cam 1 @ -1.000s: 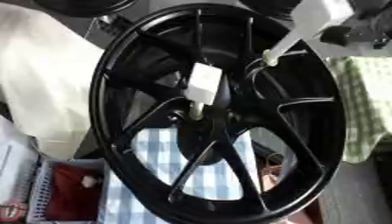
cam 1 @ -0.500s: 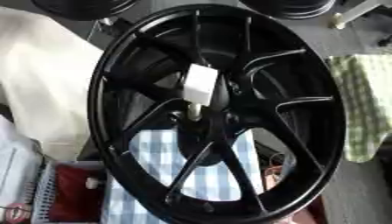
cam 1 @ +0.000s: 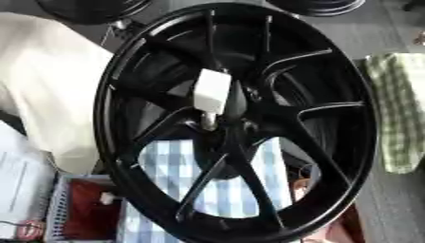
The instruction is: Pull the pin out of the wheel hub.
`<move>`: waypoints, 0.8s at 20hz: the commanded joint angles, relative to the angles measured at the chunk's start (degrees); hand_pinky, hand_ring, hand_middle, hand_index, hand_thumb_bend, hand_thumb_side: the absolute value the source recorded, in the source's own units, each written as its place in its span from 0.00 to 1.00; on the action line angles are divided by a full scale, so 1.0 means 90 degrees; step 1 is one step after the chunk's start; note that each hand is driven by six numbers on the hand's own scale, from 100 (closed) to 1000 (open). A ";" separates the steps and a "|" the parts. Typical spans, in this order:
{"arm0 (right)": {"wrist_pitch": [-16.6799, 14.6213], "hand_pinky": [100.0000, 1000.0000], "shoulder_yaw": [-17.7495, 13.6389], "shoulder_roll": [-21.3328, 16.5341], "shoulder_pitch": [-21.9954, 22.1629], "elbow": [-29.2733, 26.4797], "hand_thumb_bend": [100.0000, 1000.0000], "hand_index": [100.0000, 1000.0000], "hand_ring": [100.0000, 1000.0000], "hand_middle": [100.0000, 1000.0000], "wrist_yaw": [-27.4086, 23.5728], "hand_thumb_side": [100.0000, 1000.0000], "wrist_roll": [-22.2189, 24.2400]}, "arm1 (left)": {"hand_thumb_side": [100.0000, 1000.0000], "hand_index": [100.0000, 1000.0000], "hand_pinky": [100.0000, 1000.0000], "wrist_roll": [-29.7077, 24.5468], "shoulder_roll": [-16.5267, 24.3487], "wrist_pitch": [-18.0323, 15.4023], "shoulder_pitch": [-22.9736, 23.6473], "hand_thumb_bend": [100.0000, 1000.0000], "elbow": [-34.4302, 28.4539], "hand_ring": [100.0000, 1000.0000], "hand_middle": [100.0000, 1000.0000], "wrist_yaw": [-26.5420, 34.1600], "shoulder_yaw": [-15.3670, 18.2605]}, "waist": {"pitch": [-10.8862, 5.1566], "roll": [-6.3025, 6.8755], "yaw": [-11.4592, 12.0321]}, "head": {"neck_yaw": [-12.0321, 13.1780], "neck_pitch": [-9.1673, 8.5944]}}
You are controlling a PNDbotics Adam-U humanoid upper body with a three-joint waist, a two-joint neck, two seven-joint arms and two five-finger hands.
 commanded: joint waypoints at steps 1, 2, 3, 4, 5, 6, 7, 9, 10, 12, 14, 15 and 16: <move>0.0092 0.83 -0.0166 0.0003 0.0103 0.0098 0.22 0.70 0.75 0.68 0.0243 0.21 -0.0113 | 0.66 0.73 0.77 0.0030 0.0106 -0.0001 -0.0014 0.17 -0.0109 0.63 0.55 -0.0035 0.0076 | -0.0098 0.0002 -0.0013 | 0.0015 -0.0063; 0.0125 0.85 -0.0170 0.0046 0.0147 0.0147 0.27 0.74 0.78 0.74 0.0292 0.29 -0.0113 | 0.66 0.73 0.77 0.0031 0.0103 -0.0001 -0.0014 0.17 -0.0107 0.63 0.55 -0.0034 0.0077 | -0.0099 0.0005 -0.0015 | 0.0017 -0.0072; 0.0139 0.85 -0.0173 0.0085 0.0183 0.0181 0.30 0.77 0.80 0.77 0.0332 0.33 -0.0102 | 0.66 0.73 0.77 0.0033 0.0101 -0.0002 -0.0014 0.17 -0.0104 0.63 0.55 -0.0032 0.0078 | -0.0101 0.0009 -0.0017 | 0.0016 -0.0081; 0.0141 0.86 -0.0185 0.0112 0.0204 0.0197 0.32 0.79 0.81 0.79 0.0356 0.39 -0.0100 | 0.66 0.73 0.77 0.0035 0.0100 -0.0004 -0.0015 0.17 -0.0103 0.63 0.55 -0.0030 0.0080 | -0.0102 0.0012 -0.0019 | 0.0014 -0.0086; 0.0142 0.87 -0.0205 0.0134 0.0220 0.0207 0.32 0.80 0.82 0.80 0.0364 0.39 -0.0118 | 0.66 0.73 0.77 0.0036 0.0100 -0.0006 -0.0017 0.17 -0.0104 0.63 0.55 -0.0028 0.0081 | -0.0104 0.0014 -0.0023 | 0.0013 -0.0089; 0.0146 0.87 -0.0226 0.0148 0.0230 0.0214 0.32 0.81 0.83 0.81 0.0364 0.40 -0.0155 | 0.66 0.73 0.77 0.0036 0.0100 -0.0008 -0.0018 0.17 -0.0105 0.63 0.55 -0.0026 0.0081 | -0.0106 0.0014 -0.0026 | 0.0014 -0.0089; 0.0151 0.87 -0.0244 0.0159 0.0237 0.0218 0.32 0.81 0.83 0.82 0.0358 0.40 -0.0203 | 0.66 0.73 0.77 0.0037 0.0101 -0.0008 -0.0019 0.17 -0.0103 0.63 0.55 -0.0023 0.0082 | -0.0109 0.0013 -0.0030 | 0.0015 -0.0087; 0.0167 0.88 -0.0268 0.0168 0.0245 0.0218 0.32 0.81 0.84 0.83 0.0347 0.39 -0.0298 | 0.66 0.73 0.77 0.0038 0.0104 -0.0008 -0.0019 0.17 -0.0101 0.63 0.55 -0.0020 0.0081 | -0.0114 0.0008 -0.0037 | 0.0013 -0.0082; 0.0180 0.88 -0.0275 0.0169 0.0247 0.0217 0.32 0.81 0.84 0.84 0.0346 0.39 -0.0344 | 0.66 0.73 0.77 0.0038 0.0104 -0.0008 -0.0020 0.17 -0.0099 0.63 0.55 -0.0019 0.0081 | -0.0117 0.0005 -0.0038 | 0.0013 -0.0079; 0.0215 0.88 -0.0289 0.0165 0.0243 0.0218 0.32 0.81 0.84 0.84 0.0346 0.38 -0.0426 | 0.66 0.73 0.77 0.0035 0.0104 -0.0008 -0.0025 0.17 -0.0097 0.63 0.55 -0.0015 0.0078 | -0.0124 0.0001 -0.0038 | 0.0017 -0.0076; 0.0231 0.87 -0.0291 0.0166 0.0228 0.0205 0.30 0.80 0.83 0.81 0.0323 0.38 -0.0506 | 0.66 0.73 0.77 0.0030 0.0106 -0.0010 -0.0028 0.17 -0.0097 0.63 0.55 -0.0015 0.0075 | -0.0131 -0.0001 -0.0035 | 0.0020 -0.0077; 0.0219 0.87 -0.0292 0.0172 0.0211 0.0178 0.29 0.79 0.82 0.80 0.0288 0.38 -0.0557 | 0.66 0.73 0.77 0.0030 0.0106 -0.0012 -0.0029 0.17 -0.0097 0.63 0.55 -0.0015 0.0076 | -0.0134 -0.0002 -0.0032 | 0.0021 -0.0077; 0.0206 0.87 -0.0289 0.0176 0.0196 0.0140 0.25 0.78 0.81 0.78 0.0238 0.38 -0.0626 | 0.66 0.73 0.77 0.0030 0.0106 -0.0013 -0.0030 0.17 -0.0097 0.63 0.55 -0.0014 0.0076 | -0.0137 -0.0003 -0.0028 | 0.0018 -0.0076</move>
